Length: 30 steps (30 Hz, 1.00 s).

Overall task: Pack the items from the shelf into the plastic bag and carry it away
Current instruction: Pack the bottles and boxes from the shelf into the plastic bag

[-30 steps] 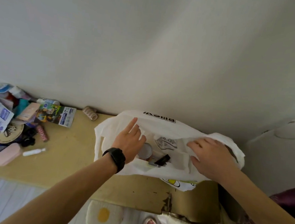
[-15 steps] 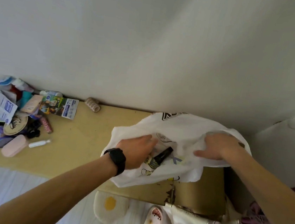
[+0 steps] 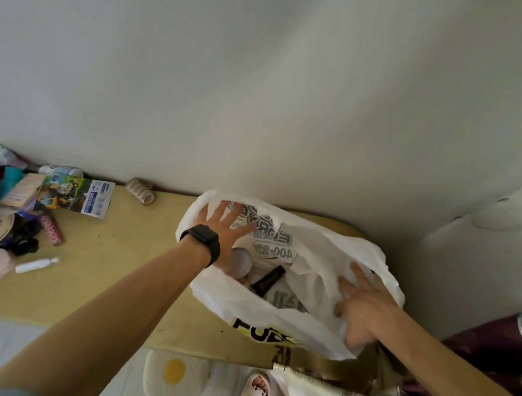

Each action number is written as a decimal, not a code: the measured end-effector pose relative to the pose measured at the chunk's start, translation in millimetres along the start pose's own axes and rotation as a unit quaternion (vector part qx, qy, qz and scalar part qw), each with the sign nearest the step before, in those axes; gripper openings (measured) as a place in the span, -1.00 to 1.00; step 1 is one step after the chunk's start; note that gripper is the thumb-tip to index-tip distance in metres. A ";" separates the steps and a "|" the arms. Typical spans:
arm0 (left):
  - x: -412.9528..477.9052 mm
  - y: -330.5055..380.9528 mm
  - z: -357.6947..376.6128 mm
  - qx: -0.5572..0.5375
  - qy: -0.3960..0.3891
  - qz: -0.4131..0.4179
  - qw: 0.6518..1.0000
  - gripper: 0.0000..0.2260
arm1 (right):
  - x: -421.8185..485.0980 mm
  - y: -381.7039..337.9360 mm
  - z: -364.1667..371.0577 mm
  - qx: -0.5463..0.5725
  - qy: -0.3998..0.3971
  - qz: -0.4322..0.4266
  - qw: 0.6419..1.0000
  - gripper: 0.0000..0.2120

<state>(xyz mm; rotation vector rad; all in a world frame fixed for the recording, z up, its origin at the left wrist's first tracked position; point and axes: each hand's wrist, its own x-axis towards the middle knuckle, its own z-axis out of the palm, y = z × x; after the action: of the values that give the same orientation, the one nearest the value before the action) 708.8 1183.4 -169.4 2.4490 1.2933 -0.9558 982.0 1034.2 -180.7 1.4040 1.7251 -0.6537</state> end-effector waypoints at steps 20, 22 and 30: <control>-118.7 21.2 -5.9 -0.181 0.160 0.072 0.968 -0.66 | -32.7 -16.6 -63.7 0.154 0.275 0.035 0.948 -0.29; -139.0 21.9 -10.4 -0.286 0.189 0.064 0.937 -0.68 | -63.4 -39.2 -63.4 0.235 0.330 0.018 0.914 -0.45; -237.6 -29.3 54.0 -0.467 0.328 -0.036 0.820 -0.70 | -139.0 -187.9 -57.2 0.435 0.487 -0.048 0.756 -0.75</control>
<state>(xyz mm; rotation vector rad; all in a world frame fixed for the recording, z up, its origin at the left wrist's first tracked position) 565.3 1018.8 -57.4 1.9016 1.5150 0.5463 795.0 956.3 -51.0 2.6616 2.4208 -0.9354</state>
